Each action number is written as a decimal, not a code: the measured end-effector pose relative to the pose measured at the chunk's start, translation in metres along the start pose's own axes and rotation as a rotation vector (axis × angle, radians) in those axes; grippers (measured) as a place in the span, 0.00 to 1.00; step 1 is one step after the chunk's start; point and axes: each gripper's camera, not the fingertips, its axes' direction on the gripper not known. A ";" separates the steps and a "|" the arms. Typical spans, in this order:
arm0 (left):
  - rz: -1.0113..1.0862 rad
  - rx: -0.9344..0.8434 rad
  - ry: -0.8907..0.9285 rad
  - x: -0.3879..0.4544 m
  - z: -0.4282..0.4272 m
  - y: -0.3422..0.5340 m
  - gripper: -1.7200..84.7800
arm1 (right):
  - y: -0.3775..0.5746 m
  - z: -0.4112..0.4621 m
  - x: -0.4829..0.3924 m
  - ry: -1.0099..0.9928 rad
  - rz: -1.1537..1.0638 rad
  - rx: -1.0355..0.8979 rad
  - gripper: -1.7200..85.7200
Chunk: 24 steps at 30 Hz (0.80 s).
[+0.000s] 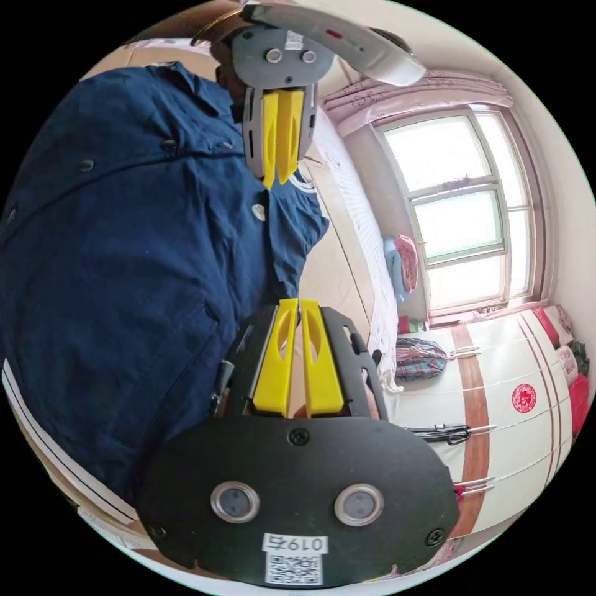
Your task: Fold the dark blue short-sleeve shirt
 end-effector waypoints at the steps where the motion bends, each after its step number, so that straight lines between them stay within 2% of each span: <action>1: -0.028 0.013 0.005 -0.007 0.001 -0.001 0.05 | 0.000 0.003 0.003 -0.002 0.007 -0.007 0.01; 6: -0.172 0.024 0.083 -0.058 0.030 -0.010 0.04 | -0.006 0.024 0.003 -0.023 0.000 -0.013 0.01; 14: -0.205 -0.052 0.135 -0.113 0.079 -0.003 0.04 | -0.002 0.043 -0.017 -0.073 -0.088 -0.061 0.01; 20: -0.257 -0.046 0.208 -0.174 0.102 0.007 0.04 | -0.001 0.047 -0.015 -0.078 -0.087 -0.069 0.01; 24: -0.409 -0.003 0.272 -0.242 0.117 0.015 0.06 | 0.001 0.048 -0.020 -0.047 -0.102 -0.070 0.01</action>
